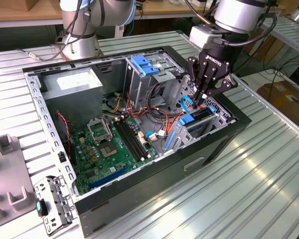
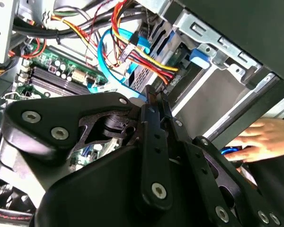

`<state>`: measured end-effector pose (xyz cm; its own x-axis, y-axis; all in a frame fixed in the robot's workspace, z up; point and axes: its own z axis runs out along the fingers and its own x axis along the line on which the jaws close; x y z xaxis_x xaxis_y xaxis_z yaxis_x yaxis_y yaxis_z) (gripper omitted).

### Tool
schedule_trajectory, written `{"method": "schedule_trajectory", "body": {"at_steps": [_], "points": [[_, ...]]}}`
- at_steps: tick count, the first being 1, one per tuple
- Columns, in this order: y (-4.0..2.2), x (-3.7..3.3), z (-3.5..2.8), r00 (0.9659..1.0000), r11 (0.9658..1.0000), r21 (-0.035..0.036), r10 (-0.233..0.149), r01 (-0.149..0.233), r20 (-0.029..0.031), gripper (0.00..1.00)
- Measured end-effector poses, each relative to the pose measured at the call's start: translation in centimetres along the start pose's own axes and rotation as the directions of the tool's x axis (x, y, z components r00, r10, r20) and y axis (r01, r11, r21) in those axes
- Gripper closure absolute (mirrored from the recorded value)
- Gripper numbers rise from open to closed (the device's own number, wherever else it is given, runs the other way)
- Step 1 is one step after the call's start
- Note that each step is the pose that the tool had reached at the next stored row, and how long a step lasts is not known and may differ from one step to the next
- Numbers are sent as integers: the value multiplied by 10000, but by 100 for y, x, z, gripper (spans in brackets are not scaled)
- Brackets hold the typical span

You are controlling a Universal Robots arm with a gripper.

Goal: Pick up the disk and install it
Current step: 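Insert the second disk wire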

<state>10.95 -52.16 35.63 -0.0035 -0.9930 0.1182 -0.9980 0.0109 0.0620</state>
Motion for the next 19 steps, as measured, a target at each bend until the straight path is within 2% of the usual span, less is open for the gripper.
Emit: {"method": "schedule_trajectory", "body": {"at_steps": [4, 6, 7, 8, 9, 12, 15, 18, 19], "points": [[26, 29, 5, 10000, 9998, 185, 12, -13, 56, 84], [33, 40, 7, 10000, 9997, 232, 7, -9, 89, 84], [33, 62, 11, 9997, 9997, 247, 0, -5, 225, 84], [34, 96, 15, 9991, 9996, 269, -10, -1, 423, 84], [34, 128, 20, 9983, 9996, 283, -20, 3, 589, 84], [36, 225, 34, 9958, 9995, 309, -38, 10, 913, 84], [42, 291, 42, 9943, 9994, 338, -47, 12, 1063, 84], [42, 321, 47, 9926, 9993, 385, -57, 10, 1215, 84], [42, 326, 49, 9922, 9992, 397, -59, 10, 1248, 84]]}}
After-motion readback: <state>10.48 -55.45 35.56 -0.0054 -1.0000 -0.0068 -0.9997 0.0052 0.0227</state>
